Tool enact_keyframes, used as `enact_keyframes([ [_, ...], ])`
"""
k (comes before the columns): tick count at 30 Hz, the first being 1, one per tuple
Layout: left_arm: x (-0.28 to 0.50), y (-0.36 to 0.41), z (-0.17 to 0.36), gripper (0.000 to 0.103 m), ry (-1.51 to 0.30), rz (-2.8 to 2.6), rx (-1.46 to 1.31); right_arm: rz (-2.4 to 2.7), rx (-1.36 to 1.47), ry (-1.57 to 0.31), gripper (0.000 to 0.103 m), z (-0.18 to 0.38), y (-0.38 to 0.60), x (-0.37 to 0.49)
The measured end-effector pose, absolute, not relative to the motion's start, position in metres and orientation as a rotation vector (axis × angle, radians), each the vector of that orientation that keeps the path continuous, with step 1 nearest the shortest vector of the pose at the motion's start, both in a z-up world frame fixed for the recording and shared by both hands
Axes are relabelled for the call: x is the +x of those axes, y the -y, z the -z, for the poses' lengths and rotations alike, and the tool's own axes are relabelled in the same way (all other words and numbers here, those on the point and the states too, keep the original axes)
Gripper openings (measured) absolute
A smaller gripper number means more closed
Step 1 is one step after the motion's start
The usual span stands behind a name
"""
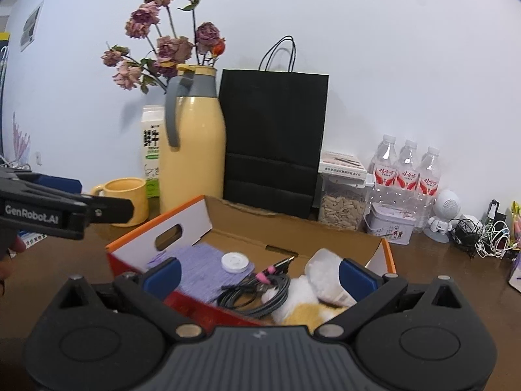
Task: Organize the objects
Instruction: 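Withdraw both tools from the box toward the remaining table items, then grasp the yellow block with the left tool while the right tool grasps the green-sparkle bag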
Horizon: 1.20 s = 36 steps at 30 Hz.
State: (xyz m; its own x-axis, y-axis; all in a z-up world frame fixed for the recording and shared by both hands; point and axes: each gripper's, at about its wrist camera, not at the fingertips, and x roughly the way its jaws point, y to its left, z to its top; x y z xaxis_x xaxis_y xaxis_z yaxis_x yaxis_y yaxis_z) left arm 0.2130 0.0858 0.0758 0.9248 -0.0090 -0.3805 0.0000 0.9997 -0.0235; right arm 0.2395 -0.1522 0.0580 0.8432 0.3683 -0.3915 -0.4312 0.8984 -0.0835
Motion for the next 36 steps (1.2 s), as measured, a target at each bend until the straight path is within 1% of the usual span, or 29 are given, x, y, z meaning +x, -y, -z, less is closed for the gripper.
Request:
enact_keyframes([
  [7, 0.177, -0.110, -0.060, 0.103, -0.427, -0.049, -0.043, -0.476, -0.189, -0.427, 0.103, -0.044, 0.141, 0.214],
  [16, 0.142, -0.138, -0.034, 0.103, -0.508, -0.133, -0.071, -0.598, -0.187, -0.527, 0.103, -0.016, 0.099, 0.214],
  [19, 0.136, -0.145, -0.028, 0.103, -0.526, -0.154, -0.079, -0.601, -0.185, -0.561, 0.092, -0.006, 0.087, 0.221],
  [21, 0.134, -0.148, -0.026, 0.103, -0.534, -0.162, -0.084, -0.599, -0.183, -0.580, 0.081, 0.000, 0.082, 0.225],
  [22, 0.134, -0.149, -0.025, 0.103, -0.537, -0.164, -0.087, -0.594, -0.180, -0.589, 0.078, 0.002, 0.081, 0.227],
  [24, 0.134, -0.150, -0.023, 0.103, -0.543, -0.165, -0.090, -0.595, -0.174, -0.595, 0.061, 0.005, 0.079, 0.229],
  [25, 0.134, -0.150, -0.022, 0.103, -0.546, -0.164, -0.091, -0.599, -0.170, -0.596, 0.057, 0.006, 0.079, 0.229],
  [26, 0.135, -0.150, -0.021, 0.103, -0.549, -0.163, -0.092, -0.602, -0.169, -0.595, 0.047, 0.006, 0.080, 0.229],
  [27, 0.136, -0.149, -0.020, 0.103, -0.551, -0.160, -0.093, -0.606, -0.169, -0.590, 0.044, 0.006, 0.080, 0.229],
  [30, 0.141, -0.144, -0.018, 0.103, -0.561, -0.149, -0.092, -0.621, -0.164, -0.559, 0.038, 0.004, 0.083, 0.225],
  [36, 0.155, -0.127, -0.009, 0.103, -0.595, -0.111, -0.084, -0.608, -0.137, -0.456, 0.037, -0.006, 0.102, 0.214],
])
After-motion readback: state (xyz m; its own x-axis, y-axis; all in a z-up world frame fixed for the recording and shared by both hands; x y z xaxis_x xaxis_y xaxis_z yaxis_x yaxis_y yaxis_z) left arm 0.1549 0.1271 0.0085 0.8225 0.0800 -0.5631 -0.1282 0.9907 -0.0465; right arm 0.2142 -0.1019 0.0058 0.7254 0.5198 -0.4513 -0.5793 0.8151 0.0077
